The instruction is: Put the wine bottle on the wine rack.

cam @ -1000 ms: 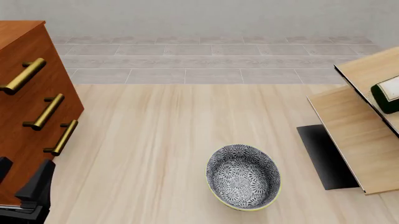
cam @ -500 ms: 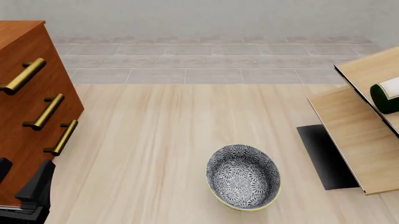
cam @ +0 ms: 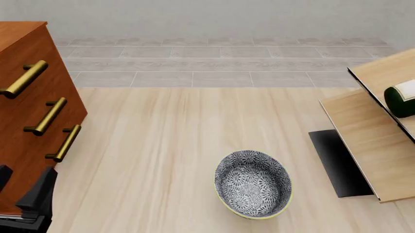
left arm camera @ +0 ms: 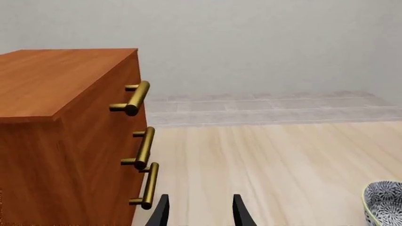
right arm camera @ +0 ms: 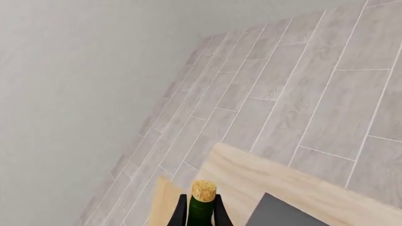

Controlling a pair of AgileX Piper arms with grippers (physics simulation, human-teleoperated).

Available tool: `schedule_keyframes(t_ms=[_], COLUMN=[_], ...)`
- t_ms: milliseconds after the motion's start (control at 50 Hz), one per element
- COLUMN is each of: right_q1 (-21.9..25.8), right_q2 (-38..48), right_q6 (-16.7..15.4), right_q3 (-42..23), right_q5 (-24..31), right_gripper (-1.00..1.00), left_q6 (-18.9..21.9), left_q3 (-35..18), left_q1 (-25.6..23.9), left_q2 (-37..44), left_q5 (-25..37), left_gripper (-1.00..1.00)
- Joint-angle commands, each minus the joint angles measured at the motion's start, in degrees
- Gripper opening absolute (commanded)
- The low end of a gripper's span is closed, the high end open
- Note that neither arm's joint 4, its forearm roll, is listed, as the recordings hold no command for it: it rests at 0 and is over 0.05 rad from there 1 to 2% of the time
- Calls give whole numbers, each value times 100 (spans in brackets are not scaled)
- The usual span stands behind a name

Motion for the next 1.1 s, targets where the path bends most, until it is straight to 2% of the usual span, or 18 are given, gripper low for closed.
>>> schedule_keyframes(t_ms=[20,480,500,1100], right_q1=[176,39,13,-50], right_q2=[240,288,288,124], right_q6=[120,114,100,122], right_q3=[247,19,6,-196], right_q5=[29,201,205,378], right_gripper=[-100,-100,100,100], left_q6=[29,26,22,5], left_q3=[0,0,0,0], left_q1=[5,0,2,5], left_q2=[7,113,116,93], left_q5=[17,-117,-122,-114], left_gripper=[100,100,100,100])
